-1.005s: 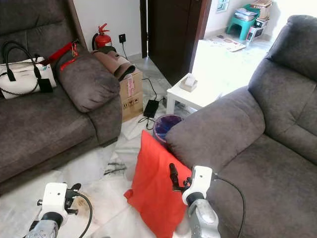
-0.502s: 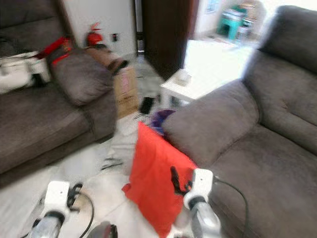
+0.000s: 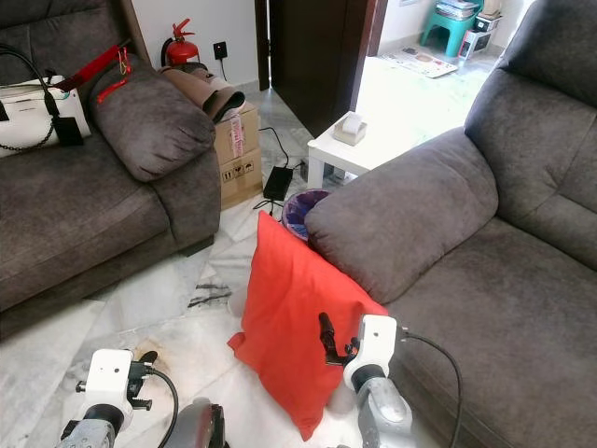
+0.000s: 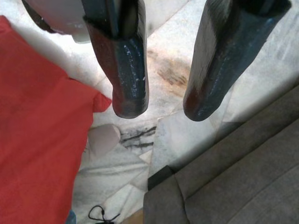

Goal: Move the pillow to the sofa from floor

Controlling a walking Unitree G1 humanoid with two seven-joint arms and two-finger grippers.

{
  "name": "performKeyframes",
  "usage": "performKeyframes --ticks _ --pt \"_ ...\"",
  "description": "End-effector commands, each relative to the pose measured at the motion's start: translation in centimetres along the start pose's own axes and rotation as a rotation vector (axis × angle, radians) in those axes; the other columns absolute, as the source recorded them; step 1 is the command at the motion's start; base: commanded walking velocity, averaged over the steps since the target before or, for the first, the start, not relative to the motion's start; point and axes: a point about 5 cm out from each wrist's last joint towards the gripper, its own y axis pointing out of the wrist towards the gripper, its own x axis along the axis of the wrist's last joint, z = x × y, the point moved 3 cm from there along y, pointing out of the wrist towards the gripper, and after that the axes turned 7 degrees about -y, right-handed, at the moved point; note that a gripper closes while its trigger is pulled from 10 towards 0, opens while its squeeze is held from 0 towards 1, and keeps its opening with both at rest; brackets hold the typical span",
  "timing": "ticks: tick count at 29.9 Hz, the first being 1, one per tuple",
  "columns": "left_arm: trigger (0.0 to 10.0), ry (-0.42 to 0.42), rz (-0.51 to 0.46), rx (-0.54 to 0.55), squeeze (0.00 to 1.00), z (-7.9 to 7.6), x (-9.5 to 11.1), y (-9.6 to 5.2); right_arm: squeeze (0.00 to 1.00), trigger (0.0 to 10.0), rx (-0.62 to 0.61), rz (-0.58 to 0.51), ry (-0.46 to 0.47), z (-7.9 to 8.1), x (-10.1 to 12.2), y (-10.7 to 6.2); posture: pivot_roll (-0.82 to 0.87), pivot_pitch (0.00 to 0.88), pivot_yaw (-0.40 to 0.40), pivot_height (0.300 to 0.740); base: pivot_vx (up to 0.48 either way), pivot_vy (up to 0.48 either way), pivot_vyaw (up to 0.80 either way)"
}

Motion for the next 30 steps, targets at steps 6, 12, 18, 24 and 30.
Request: performKeyframes --ticks 6,12,18,24,30 --pt "10.0 0.002 0.031 0.017 0.00 0.52 -0.99 -0.41 0.00 10.0 0.001 0.001 0.002 0.04 -0.11 -0.03 0.07 0.124 0.003 0.618 0.000 0.000 0.00" --pt "10.0 0.008 0.034 0.014 0.00 0.80 -0.90 -0.02 0.00 10.0 -0.013 -0.009 0.016 0.06 0.22 0.23 0.10 0.113 0.024 0.618 0.000 0.000 0.00" --pt "10.0 0.004 0.014 0.017 0.00 0.95 -0.41 0.21 0.00 10.0 -0.009 -0.007 0.015 0.07 0.17 0.21 0.11 0.101 0.013 0.618 0.000 0.000 0.00" --pt "10.0 0.003 0.015 0.014 0.00 0.78 -0.50 0.20 0.00 10.0 -0.013 -0.009 0.015 -0.15 0.38 0.32 0.12 0.097 0.005 0.618 0.000 0.000 0.00" --pt "10.0 0.001 0.010 0.016 0.00 0.76 -0.40 0.22 0.00 10.0 -0.012 -0.004 0.014 -0.20 0.29 0.30 0.12 0.091 0.000 0.618 0.000 0.000 0.00"
